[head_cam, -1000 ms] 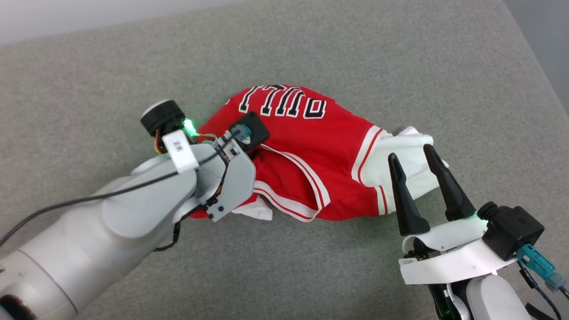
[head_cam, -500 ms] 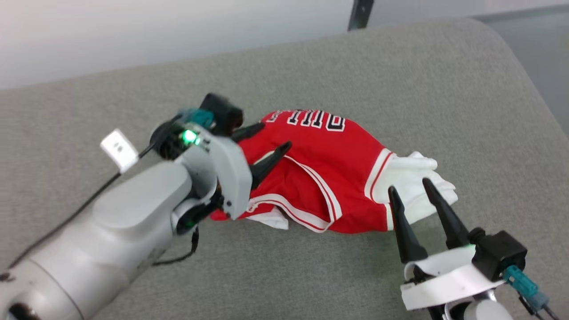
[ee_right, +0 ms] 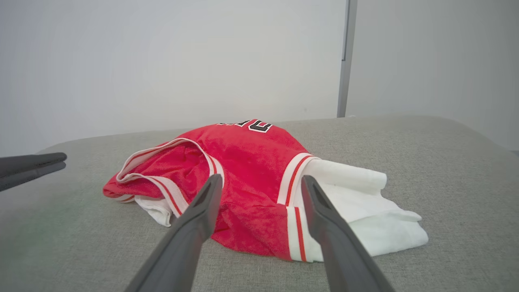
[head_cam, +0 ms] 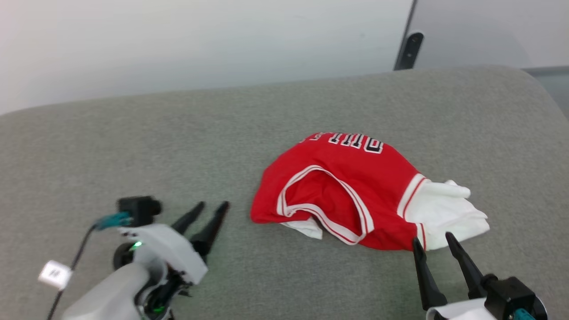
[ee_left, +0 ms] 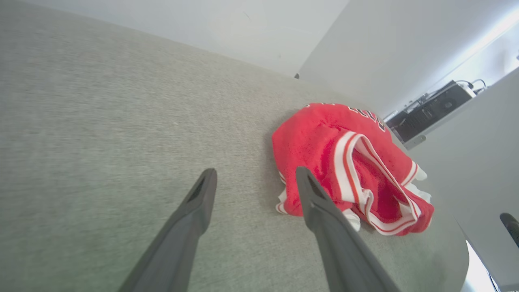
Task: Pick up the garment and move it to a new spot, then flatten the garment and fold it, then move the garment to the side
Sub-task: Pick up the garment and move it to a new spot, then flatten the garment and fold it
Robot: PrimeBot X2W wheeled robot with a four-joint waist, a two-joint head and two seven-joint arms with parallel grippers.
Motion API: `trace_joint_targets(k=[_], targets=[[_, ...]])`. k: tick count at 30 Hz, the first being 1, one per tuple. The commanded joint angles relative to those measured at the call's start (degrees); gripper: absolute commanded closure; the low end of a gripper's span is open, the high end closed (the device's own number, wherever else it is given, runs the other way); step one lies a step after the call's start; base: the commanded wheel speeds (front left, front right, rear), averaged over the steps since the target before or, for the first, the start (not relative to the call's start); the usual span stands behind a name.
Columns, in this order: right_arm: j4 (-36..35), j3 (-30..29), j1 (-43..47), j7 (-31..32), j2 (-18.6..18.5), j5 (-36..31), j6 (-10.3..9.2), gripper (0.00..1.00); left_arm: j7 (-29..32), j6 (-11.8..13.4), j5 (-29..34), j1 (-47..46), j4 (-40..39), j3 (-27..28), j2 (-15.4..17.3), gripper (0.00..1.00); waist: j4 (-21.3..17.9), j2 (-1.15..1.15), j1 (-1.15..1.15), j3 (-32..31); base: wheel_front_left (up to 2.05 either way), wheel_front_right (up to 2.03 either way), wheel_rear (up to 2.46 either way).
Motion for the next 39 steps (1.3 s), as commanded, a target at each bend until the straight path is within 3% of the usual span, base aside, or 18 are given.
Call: trace_joint_targets(k=[1,5,9,13,17,26,39], targets=[[-0.05,-0.59,1.28,-0.05,0.05,-0.46,-0.02,0.0,-0.18,0.05,1.52,2.88,-0.2,4.27,-0.11,0.0,2.39,0.0,0.0,-1.66,0.0,0.0,0.0],[-0.34,-1.87,2.92,-0.05,0.05,-1.21,-0.02,0.0,-0.18,0.89,8.44,12.0,-2.93,18.38,-1.82,0.0,3.59,0.0,0.0,-2.1,0.0,0.0,0.0],[-0.58,-3.38,4.06,0.18,0.04,-1.71,-0.02,0.0,-0.19,3.86,18.79,22.47,-8.4,32.26,-4.89,0.0,4.42,0.0,0.0,-3.18,0.0,0.0,0.0],[-1.37,-5.34,5.24,0.64,0.05,-1.78,-0.02,0.0,-0.21,6.78,29.13,31.92,-14.7,41.48,-8.41,0.0,5.08,0.0,0.0,-4.35,0.0,0.0,0.0],[-2.22,-7.18,6.6,0.91,0.04,-1.07,-0.02,0.0,-0.2,8.33,37.62,38.19,-19.81,46.46,-11.86,0.0,5.76,0.0,0.0,-5.27,0.0,0.0,0.0],[-5.77,-10.23,7.86,2.05,0.06,0.12,-0.02,0.0,-0.22,6.52,52.26,43.48,-27.1,53.69,-15.73,0.0,6.15,0.0,0.0,-6.27,0.0,0.0,0.0],[-6.35,-10.12,8.48,2.55,0.07,1.94,-0.02,0.0,-0.21,3.53,59.41,46.76,-28.06,57.37,-20.44,0.0,5.24,0.0,0.0,-6.6,0.0,0.0,0.0]])
